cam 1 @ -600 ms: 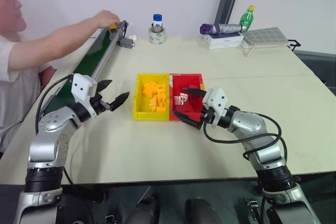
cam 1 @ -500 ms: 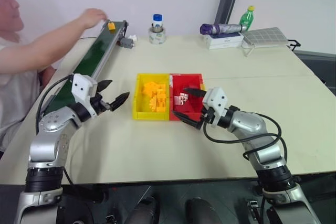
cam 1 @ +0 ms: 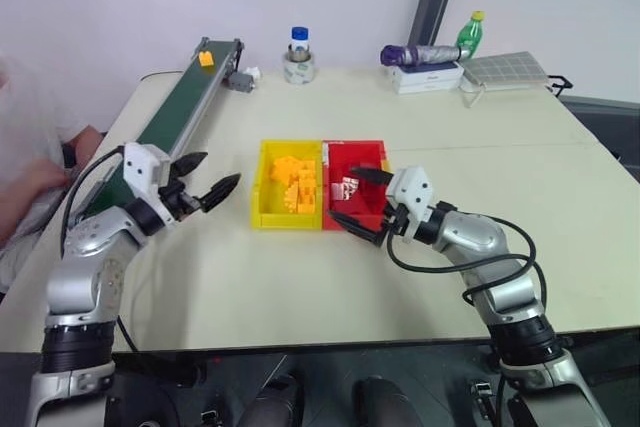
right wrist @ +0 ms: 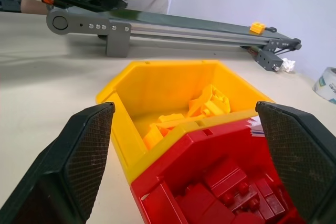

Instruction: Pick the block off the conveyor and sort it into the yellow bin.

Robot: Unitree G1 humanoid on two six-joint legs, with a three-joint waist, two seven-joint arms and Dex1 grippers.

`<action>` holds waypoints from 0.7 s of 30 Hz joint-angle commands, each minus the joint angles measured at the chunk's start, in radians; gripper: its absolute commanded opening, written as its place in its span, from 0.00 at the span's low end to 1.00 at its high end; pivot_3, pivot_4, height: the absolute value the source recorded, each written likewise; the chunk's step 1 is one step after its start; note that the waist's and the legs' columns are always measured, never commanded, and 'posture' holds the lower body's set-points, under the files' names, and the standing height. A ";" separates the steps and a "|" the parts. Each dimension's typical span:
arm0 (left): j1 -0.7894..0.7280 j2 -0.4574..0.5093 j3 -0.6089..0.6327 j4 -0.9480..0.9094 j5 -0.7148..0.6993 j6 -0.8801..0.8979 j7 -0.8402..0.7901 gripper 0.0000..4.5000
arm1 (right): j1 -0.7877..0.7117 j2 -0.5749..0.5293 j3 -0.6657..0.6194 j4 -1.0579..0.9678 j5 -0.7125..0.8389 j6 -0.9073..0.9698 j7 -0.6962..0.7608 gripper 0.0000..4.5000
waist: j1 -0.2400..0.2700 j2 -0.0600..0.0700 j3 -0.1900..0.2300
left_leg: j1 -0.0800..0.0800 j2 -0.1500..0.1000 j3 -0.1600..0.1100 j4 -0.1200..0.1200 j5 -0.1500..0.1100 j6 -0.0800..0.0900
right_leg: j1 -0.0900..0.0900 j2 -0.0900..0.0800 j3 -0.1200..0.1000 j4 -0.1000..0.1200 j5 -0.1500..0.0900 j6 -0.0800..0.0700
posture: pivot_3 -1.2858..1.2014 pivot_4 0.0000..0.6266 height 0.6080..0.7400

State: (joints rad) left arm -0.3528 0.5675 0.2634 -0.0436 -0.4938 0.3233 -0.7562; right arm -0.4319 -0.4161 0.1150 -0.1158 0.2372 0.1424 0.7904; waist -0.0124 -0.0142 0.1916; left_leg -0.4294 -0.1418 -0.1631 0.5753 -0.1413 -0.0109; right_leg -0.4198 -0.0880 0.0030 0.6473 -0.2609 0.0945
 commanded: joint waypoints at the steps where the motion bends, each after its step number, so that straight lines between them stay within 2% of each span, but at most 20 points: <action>1: 0.006 0.011 0.033 -0.051 -0.016 -0.016 0.012 0.98 | -0.013 0.008 -0.001 -0.019 0.004 -0.018 0.002 1.00 | 0.001 0.000 0.000 | 0.000 0.000 0.000 0.000 0.000 0.000 | 0.000 0.000 0.000 0.000 0.000 0.000 | 0.52 0.24 1.00; 21: 0.035 0.020 0.026 -0.060 0.001 -0.038 0.004 0.98 | -0.015 0.001 -0.014 -0.018 0.011 -0.017 0.011 1.00 | 0.000 0.000 0.000 | 0.000 0.000 0.000 0.000 0.000 0.000 | 0.000 0.000 0.000 0.000 0.000 0.000 | 0.52 0.24 1.00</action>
State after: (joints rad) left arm -0.3189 0.5705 0.2629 -0.0779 -0.4889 0.3026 -0.7551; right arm -0.4332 -0.4118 0.1160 -0.1119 0.2379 0.1414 0.7996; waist -0.0120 -0.0141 0.1916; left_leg -0.4294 -0.1418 -0.1631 0.5752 -0.1414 -0.0109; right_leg -0.4199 -0.0880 0.0031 0.6472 -0.2610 0.0944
